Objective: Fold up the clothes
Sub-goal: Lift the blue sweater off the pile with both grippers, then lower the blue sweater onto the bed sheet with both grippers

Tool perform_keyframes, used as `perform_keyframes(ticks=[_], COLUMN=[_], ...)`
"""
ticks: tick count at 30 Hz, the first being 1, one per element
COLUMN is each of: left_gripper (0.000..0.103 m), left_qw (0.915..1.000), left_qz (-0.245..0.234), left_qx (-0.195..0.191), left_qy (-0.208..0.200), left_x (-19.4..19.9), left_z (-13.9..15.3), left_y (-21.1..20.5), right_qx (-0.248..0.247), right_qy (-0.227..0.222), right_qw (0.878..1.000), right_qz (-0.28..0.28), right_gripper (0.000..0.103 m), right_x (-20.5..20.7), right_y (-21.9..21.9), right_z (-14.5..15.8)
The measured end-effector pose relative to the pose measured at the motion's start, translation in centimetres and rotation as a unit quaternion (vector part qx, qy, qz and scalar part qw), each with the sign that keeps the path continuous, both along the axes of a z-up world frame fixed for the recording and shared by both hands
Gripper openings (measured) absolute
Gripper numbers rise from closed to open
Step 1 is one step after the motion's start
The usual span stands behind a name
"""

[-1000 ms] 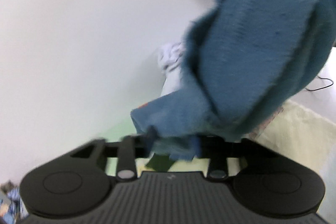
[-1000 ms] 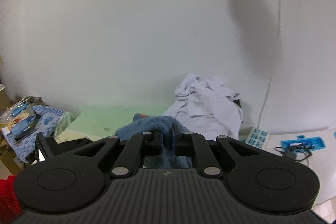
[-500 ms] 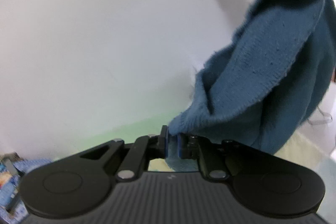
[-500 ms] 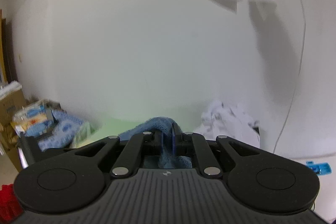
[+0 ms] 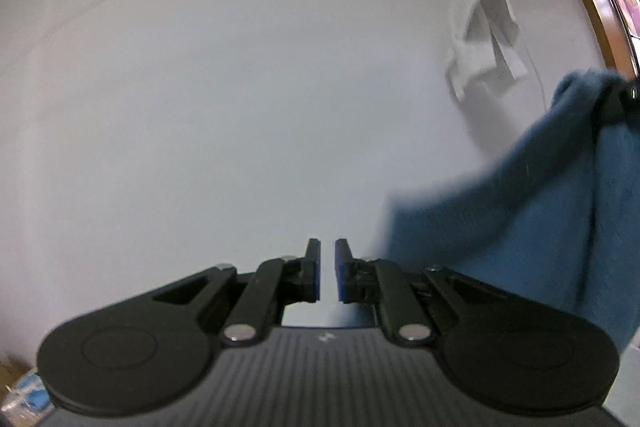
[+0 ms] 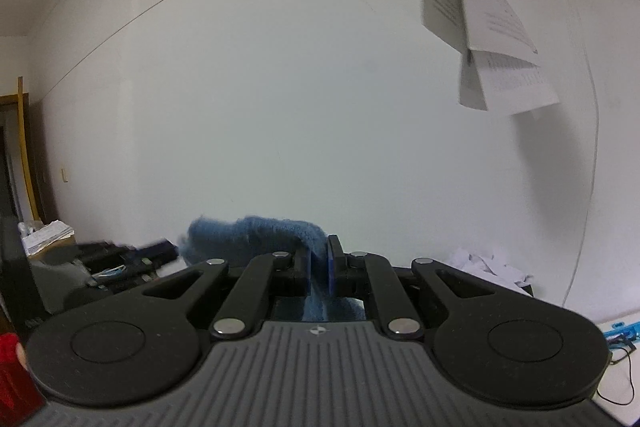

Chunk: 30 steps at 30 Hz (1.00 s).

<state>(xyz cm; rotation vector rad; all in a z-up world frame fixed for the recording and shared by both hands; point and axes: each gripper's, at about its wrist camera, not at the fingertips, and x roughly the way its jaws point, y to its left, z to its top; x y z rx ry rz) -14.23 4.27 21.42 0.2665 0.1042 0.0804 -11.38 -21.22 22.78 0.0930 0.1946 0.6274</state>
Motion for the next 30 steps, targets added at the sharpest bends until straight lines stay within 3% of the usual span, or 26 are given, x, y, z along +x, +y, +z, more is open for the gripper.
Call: perform_keyframes(ticks=[3, 5, 6, 8, 10, 15, 18, 21, 25, 30], left_gripper=[0.021, 0.036, 0.041, 0.068, 0.074, 0.076, 0.076, 0.081, 0.085, 0.086], left_qw=[0.9996, 0.9985, 0.9973, 0.9933, 0.9867, 0.9592, 0.9487, 0.9451, 0.9363, 0.9204], left_qz=[-0.019, -0.029, -0.038, -0.057, -0.079, -0.093, -0.091, -0.091, -0.105, -0.141], left_qx=[0.000, 0.011, 0.013, 0.014, 0.004, -0.035, -0.046, -0.041, -0.024, -0.057], left_qy=[0.021, 0.045, 0.062, 0.099, 0.142, 0.265, 0.299, 0.311, 0.334, 0.360], left_x=[-1.2, -1.3, -1.1, -0.6, 0.6, 3.7, 5.0, 6.8, 10.4, 12.5], left_z=[-1.0, -3.1, -4.6, -8.2, -12.1, -21.0, -24.6, -26.8, -28.8, -29.8], left_y=[0.9, 1.2, 1.2, 1.0, 0.3, -0.5, -1.6, -3.2, -5.6, -6.5], right_qx=[-0.034, -0.061, -0.068, -0.090, -0.113, -0.154, -0.157, -0.156, -0.112, -0.053], right_qy=[0.016, 0.038, 0.053, 0.084, 0.099, 0.155, 0.183, 0.199, 0.219, 0.210], right_qw=[0.999, 0.996, 0.994, 0.987, 0.978, 0.952, 0.943, 0.937, 0.941, 0.959], right_qz=[-0.031, -0.060, -0.073, -0.105, -0.142, -0.215, -0.229, -0.242, -0.231, -0.182], right_gripper=[0.007, 0.007, 0.007, 0.007, 0.007, 0.007, 0.007, 0.007, 0.007, 0.007], right_x=[0.7, 2.0, 2.8, 4.9, 6.8, 12.2, 13.5, 14.5, 14.7, 12.4], right_y=[2.2, 3.4, 3.6, 3.7, 3.4, 1.3, -0.4, -2.6, -4.8, -6.1], right_z=[-2.6, -5.2, -6.5, -9.9, -13.0, -20.7, -24.3, -26.8, -26.6, -24.3])
